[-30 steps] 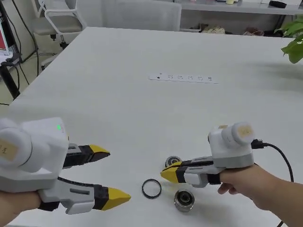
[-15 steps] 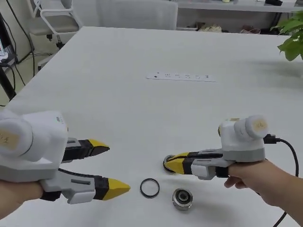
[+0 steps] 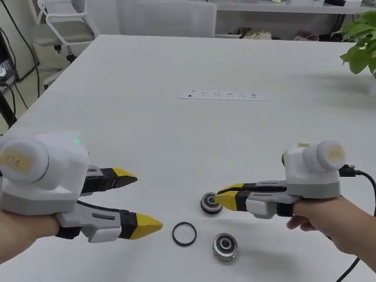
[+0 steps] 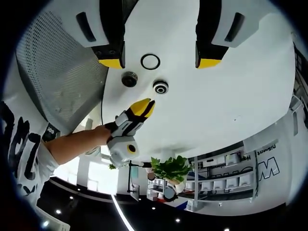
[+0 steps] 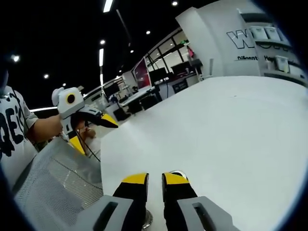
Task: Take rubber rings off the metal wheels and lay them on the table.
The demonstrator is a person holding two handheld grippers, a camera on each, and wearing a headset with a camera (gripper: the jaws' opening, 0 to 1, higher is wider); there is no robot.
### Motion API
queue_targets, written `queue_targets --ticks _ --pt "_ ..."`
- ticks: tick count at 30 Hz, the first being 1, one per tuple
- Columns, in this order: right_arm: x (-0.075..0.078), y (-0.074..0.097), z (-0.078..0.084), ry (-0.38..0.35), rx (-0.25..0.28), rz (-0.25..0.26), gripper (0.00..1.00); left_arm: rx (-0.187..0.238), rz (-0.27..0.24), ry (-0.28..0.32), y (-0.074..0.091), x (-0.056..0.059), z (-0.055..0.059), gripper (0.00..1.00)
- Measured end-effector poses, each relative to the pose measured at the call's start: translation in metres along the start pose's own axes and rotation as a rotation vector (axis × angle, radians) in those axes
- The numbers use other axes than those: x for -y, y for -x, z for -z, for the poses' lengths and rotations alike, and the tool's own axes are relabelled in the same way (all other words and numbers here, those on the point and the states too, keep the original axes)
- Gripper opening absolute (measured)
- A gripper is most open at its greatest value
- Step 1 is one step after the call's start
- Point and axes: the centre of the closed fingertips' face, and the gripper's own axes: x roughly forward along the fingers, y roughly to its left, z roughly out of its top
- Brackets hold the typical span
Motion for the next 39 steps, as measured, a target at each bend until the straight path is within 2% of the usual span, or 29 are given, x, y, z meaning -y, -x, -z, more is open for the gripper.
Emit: queue_targets --ticks 16,25,39 --pt "0.012 0.013 0.003 0.005 0.014 0.043 0.16 -0.023 0.01 0.012 -0.014 -0.009 0.001 0.56" --pt "0.017 0.015 0.007 0.036 0.013 0.067 0.22 -0.038 0.016 0.015 -0.022 -0.013 0.004 0.56" --pt "0.02 0.013 0.015 0.085 -0.022 0.071 0.19 -0.061 0.031 0.018 -0.037 -0.02 0.005 0.56"
